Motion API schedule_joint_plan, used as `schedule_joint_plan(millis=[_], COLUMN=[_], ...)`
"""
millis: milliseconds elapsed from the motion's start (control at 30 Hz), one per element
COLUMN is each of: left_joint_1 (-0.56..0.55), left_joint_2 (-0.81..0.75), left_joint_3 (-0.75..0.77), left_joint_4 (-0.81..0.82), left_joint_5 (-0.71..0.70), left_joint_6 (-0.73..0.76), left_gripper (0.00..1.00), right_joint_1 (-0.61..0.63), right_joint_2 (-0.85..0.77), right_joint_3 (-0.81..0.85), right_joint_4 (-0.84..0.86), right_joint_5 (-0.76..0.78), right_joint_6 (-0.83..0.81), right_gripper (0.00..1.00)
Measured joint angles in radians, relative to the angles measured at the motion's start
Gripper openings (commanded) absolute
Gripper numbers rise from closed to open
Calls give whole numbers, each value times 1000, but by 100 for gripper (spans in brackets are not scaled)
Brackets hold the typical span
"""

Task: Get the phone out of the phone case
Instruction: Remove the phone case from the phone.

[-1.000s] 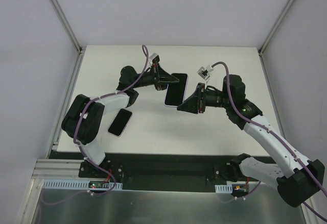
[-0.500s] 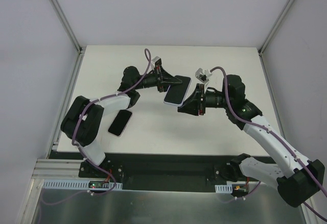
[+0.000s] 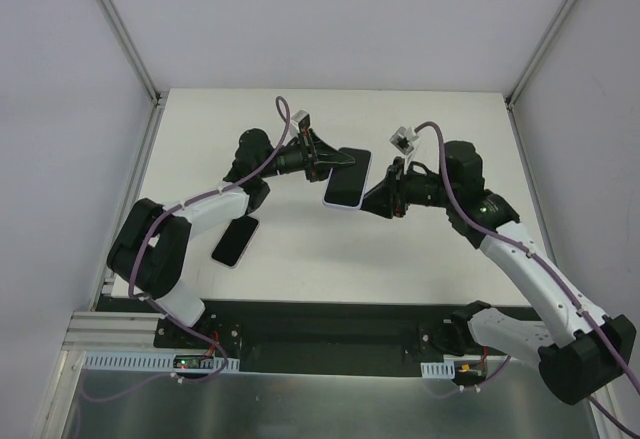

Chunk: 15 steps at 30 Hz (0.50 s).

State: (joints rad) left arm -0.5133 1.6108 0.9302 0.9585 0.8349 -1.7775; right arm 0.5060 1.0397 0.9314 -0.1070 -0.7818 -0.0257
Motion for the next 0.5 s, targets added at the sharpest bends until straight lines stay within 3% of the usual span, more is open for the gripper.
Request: schedule_joint_plan(millis=[33,100,133,167,200,367,500], left_joint_1=[0,4,7,11,18,37,42], left_joint_2=[-8,-26,-37,-45,-56,-64,-64], left_joint_3=[0,0,0,0,0,0,0], left_joint_4=[-24,-69,-89,-98,-110,-144,-158], left_joint_5=[0,1,2,2,1,-5,-11], left_joint_6=[26,66,81,98,118,174,206], left_gripper=[0,0,0,0,0,0,0], right_joint_1=[-13,-47,-60,-67,-79,-158,-168], right_joint_2=[0,9,8,-2,-27,-170,-187], right_joint_3=[17,70,82,81,65,-60,-177], right_joint_4=[-50,-161,-189,-202,-213,-146,105], right_joint_5=[0,-16,-16,-12,-10,-18,-6], right_joint_6=[1,-8,-11,-4,3,179,472], right_gripper=[57,74,90,96,100,96,96])
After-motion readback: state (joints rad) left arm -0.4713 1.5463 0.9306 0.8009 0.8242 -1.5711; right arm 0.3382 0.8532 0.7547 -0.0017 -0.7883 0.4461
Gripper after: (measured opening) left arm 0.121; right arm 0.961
